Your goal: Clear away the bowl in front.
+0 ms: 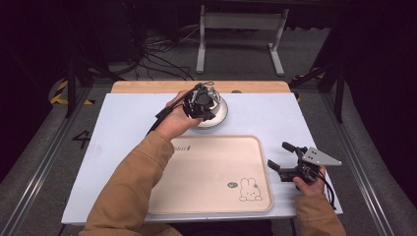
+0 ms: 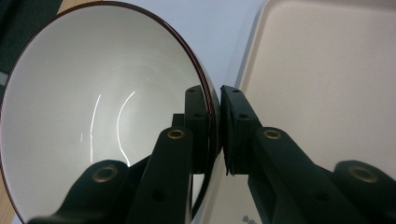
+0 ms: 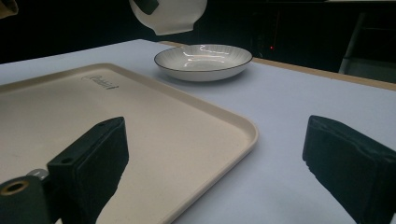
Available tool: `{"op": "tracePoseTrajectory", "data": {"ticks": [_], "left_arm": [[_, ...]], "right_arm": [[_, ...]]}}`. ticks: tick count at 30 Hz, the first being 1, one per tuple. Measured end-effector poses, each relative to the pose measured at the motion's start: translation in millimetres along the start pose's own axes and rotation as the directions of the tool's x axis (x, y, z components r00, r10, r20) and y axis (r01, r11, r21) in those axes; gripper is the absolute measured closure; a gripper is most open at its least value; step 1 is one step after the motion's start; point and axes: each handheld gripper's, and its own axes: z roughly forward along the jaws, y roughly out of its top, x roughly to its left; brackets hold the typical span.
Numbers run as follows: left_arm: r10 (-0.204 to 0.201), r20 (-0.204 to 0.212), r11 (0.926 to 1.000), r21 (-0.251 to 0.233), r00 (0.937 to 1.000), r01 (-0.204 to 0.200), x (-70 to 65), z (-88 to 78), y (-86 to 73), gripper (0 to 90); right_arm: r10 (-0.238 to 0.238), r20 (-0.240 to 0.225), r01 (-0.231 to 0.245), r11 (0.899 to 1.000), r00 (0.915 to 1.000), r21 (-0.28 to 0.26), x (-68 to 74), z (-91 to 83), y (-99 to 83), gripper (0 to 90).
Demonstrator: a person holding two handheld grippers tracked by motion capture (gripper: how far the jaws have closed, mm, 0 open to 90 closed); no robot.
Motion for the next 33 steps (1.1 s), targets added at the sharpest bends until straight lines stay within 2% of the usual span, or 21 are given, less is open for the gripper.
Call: {"op": "tracePoseTrajectory", "data": {"ticks": [4,5,6,12,18,23,33], "left_arm": [[0.008,0.007,0.9999,0.011,0.9999,-0.008,-6.1,-5.7,0.5,82.1],[0.025,0.004,0.9996,0.011,0.9997,-0.025,-8.7,-8.0,1.1,82.1],[0.025,0.006,0.9996,0.011,0.9997,-0.025,-11.6,-10.1,1.3,82.1],[0.056,0.023,0.9982,-0.022,0.9981,-0.056,-26.2,-25.8,3.3,82.1],[0.083,0.031,0.9962,-0.029,0.9961,-0.082,-38.9,-38.0,2.9,82.2],[0.094,0.046,0.9954,-0.022,0.9945,-0.093,-45.9,-40.9,-0.1,82.1],[0.119,0.051,0.9923,-0.042,0.9916,-0.117,-60.8,-50.8,-9.6,82.1]], "right_arm": [[0.001,0.000,-0.001,1.000,1.0000,-0.001,0.1,0.1,0.0,7.6],[0.001,0.000,-0.001,1.000,1.0000,0.000,0.1,0.1,0.0,7.6],[0.001,0.001,-0.001,1.000,1.0000,-0.001,0.2,0.1,0.0,7.6],[-0.001,0.001,0.001,1.000,1.0000,0.000,0.3,0.1,0.0,7.6],[-0.001,0.001,0.001,1.000,1.0000,0.001,0.3,0.1,0.0,7.6],[-0.003,0.001,0.003,1.000,1.0000,0.002,0.3,0.1,0.1,7.7],[-0.003,0.001,0.003,1.000,1.0000,0.002,0.4,0.2,0.1,7.7]]}}
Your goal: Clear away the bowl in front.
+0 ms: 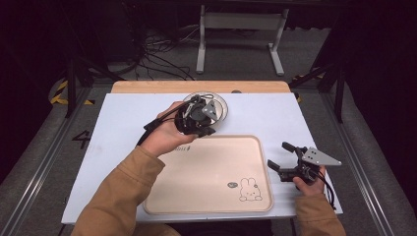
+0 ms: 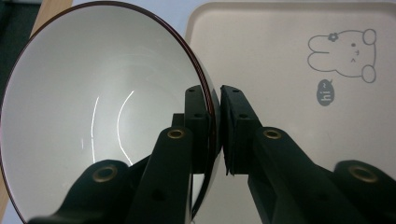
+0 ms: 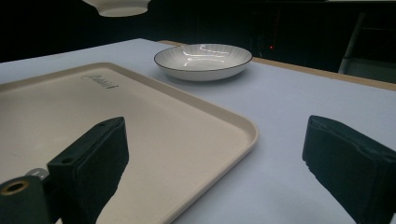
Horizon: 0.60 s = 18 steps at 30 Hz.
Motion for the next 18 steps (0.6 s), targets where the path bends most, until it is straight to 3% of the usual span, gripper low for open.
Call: {"op": "tracePoseTrajectory", "data": {"ticks": [18], "left_arm": [[0.057,0.042,0.9983,-0.003,0.9975,-0.057,-33.3,-6.5,-14.0,82.1]], "right_arm": [[-0.003,0.001,0.003,1.000,1.0000,0.001,0.5,0.3,0.1,7.9]]}}
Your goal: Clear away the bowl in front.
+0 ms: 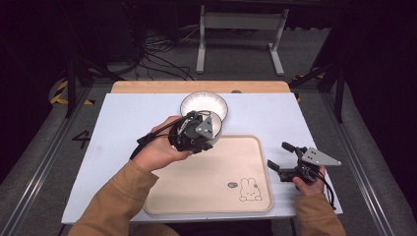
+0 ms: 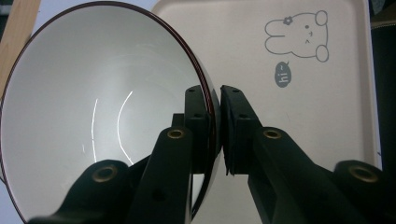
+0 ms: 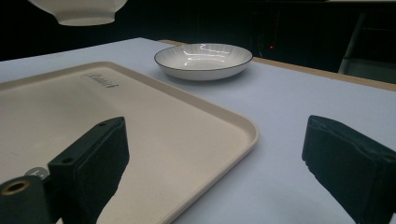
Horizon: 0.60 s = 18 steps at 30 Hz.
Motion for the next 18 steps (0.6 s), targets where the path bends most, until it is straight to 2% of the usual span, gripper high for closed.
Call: {"op": "tracePoseTrajectory", "data": {"ticks": [15,18], "left_arm": [[0.017,0.056,0.9994,0.030,0.9983,-0.018,-10.9,15.4,-6.2,82.1],[0.025,0.078,0.9986,0.044,0.9966,-0.028,-13.6,21.2,-7.5,82.1]], "right_arm": [[-0.001,-0.001,0.001,1.000,1.0000,0.002,0.0,0.1,0.1,8.0],[-0.001,-0.001,0.001,1.000,1.0000,0.002,0.0,0.1,0.1,8.0]]}}
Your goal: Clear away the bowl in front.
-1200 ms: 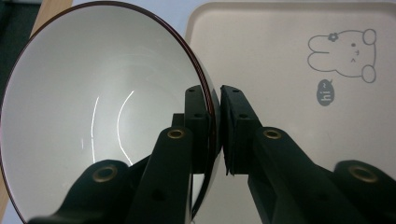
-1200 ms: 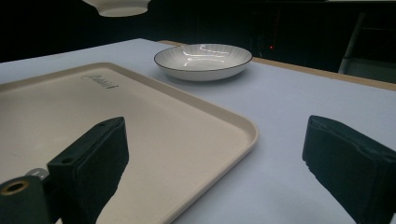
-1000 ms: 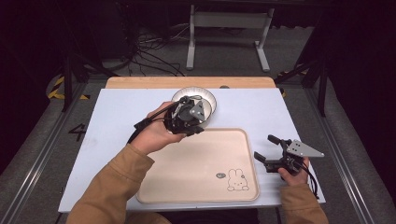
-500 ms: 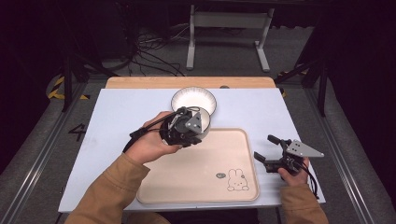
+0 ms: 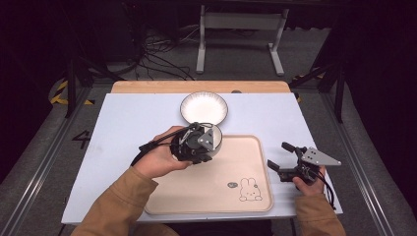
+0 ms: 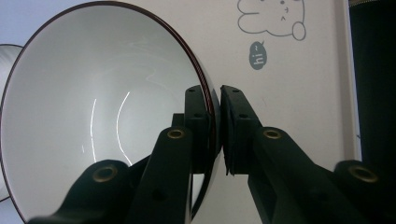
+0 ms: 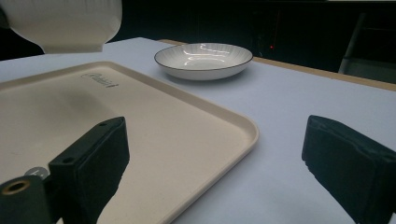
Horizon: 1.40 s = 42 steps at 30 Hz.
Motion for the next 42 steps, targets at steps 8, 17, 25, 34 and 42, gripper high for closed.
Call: {"op": "tracePoseTrajectory", "data": {"ticks": [8,17,25,34,42], "left_arm": [[0.016,0.042,0.9995,0.028,0.9990,-0.017,-5.0,9.5,-0.8,82.1],[0.034,0.088,0.9964,0.074,0.9955,-0.041,-13.4,26.0,-2.8,82.1],[0.014,0.112,0.9957,0.089,0.9936,-0.024,-18.0,35.6,-7.7,82.1],[0.016,0.139,0.9924,0.119,0.9901,-0.033,-20.6,45.4,-11.0,82.2],[0.014,0.150,0.9918,0.124,0.9887,-0.032,-21.0,46.5,-11.7,82.5]], "right_arm": [[-0.002,0.000,0.002,1.000,1.0000,-0.001,0.0,0.1,0.0,8.0],[-0.003,0.000,0.003,1.000,1.0000,-0.002,0.1,0.0,0.0,8.0],[-0.003,0.000,0.003,1.000,1.0000,-0.001,0.1,0.0,0.0,8.0],[-0.003,0.001,0.003,1.000,1.0000,-0.001,0.1,0.0,0.0,8.0],[-0.002,0.001,0.002,1.000,1.0000,-0.001,0.2,0.0,0.0,8.0]]}}
